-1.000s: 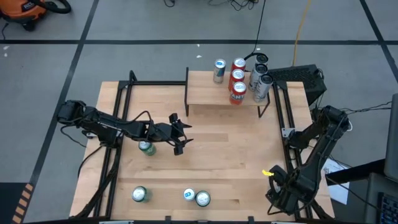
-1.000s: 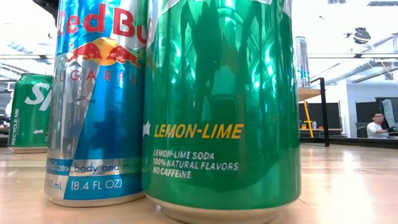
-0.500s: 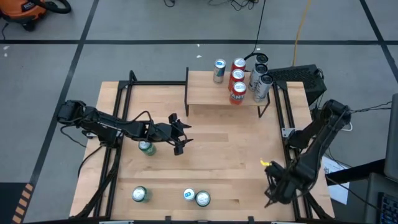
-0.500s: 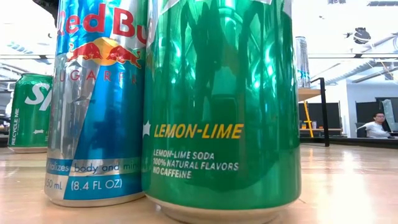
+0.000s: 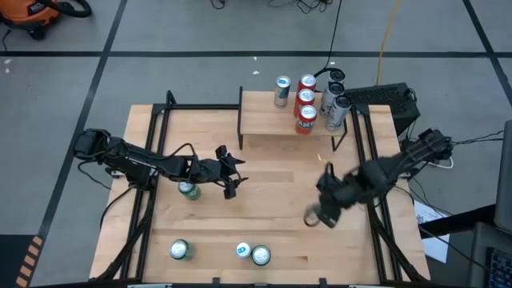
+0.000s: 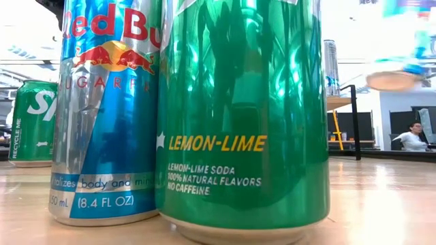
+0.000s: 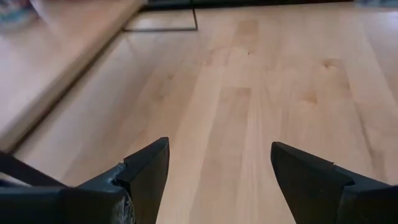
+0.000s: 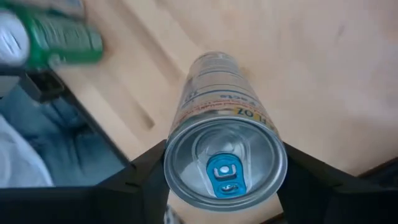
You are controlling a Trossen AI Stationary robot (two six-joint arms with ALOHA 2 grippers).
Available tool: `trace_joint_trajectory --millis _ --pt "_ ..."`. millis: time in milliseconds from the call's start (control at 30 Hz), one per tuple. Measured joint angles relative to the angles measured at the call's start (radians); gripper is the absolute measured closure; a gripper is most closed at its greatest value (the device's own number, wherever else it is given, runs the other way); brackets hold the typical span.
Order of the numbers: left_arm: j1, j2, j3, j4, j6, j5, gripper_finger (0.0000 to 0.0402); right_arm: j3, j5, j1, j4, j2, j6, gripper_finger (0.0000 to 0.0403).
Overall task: Place canned beverage on shelf
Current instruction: Put the right blue soda can on the shelf aligned with the other blue soda can
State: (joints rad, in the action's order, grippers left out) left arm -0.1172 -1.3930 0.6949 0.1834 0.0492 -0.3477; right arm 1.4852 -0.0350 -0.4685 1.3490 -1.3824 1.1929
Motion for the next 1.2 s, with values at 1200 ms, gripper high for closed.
trace_joint_trajectory --millis 1200 --pt "0.118 -0.138 0.138 0.363 -0.169 0.414 0.0056 0.689 0.113 0.41 0.027 -0.509 -0.832 0.0177"
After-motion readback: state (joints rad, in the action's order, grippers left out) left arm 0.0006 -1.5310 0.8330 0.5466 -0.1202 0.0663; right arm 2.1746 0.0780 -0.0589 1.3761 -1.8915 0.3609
